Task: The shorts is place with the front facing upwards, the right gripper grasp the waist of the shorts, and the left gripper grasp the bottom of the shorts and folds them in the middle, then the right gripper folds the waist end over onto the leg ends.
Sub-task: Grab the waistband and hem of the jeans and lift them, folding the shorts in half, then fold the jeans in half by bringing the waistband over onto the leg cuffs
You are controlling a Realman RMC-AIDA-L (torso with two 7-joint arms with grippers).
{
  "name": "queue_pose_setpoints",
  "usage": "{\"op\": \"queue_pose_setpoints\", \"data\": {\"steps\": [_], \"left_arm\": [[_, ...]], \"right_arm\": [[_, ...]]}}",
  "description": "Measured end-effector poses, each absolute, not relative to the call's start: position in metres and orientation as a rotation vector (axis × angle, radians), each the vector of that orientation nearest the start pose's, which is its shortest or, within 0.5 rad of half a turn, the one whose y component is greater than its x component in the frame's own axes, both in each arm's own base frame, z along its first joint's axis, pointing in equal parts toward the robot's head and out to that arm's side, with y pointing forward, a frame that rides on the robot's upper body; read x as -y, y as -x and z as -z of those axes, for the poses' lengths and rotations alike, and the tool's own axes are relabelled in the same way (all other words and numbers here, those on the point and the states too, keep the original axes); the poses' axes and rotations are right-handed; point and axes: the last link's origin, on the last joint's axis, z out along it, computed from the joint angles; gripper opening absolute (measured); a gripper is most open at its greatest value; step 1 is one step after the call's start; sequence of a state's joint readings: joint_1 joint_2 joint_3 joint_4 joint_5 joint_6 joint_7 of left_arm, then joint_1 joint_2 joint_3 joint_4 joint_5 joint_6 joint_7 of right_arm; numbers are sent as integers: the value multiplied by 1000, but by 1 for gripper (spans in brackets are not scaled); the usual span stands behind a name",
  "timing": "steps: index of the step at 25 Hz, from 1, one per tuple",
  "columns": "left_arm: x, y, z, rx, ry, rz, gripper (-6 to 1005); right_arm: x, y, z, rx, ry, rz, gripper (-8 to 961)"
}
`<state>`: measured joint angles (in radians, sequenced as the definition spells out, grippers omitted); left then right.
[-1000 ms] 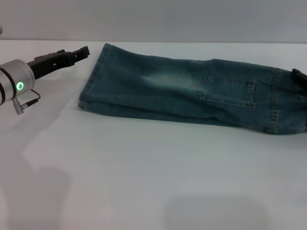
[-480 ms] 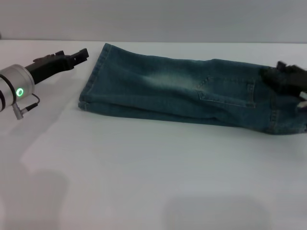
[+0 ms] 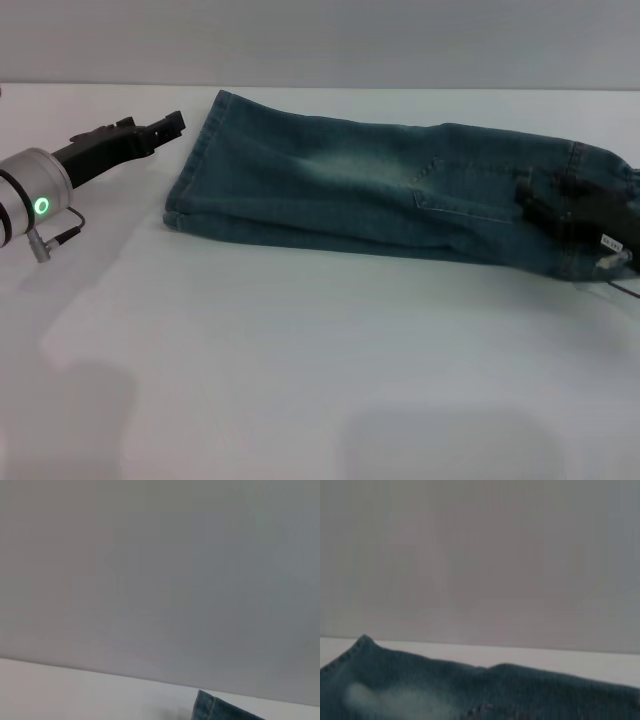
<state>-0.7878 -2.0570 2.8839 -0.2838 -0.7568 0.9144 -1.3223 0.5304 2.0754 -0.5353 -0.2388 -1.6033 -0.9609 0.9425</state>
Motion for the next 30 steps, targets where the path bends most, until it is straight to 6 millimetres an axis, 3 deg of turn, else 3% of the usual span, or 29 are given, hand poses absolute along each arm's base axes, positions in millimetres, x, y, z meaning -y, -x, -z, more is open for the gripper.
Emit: {"op": "queue_pose_setpoints", "data": {"steps": [5, 9, 18, 25, 30], "left_arm": [[-414, 305, 6, 1133, 1939, 684, 817], [-413, 302, 7, 1118, 1956, 699, 817], [-403, 295, 8, 1018, 1992, 804, 816], [-387, 291, 1, 853, 1966, 940, 816], [-377, 291, -3, 769, 1944, 987, 816]], "right_arm": [[-351, -343, 24, -853, 2038, -573, 542], [-350, -340, 9, -820, 2027, -643, 541], [-348, -338, -68, -947, 2036, -809, 540], [-347, -336, -110, -1146, 2212, -663, 541], [-349, -336, -129, -1238, 2269, -444, 541]]}}
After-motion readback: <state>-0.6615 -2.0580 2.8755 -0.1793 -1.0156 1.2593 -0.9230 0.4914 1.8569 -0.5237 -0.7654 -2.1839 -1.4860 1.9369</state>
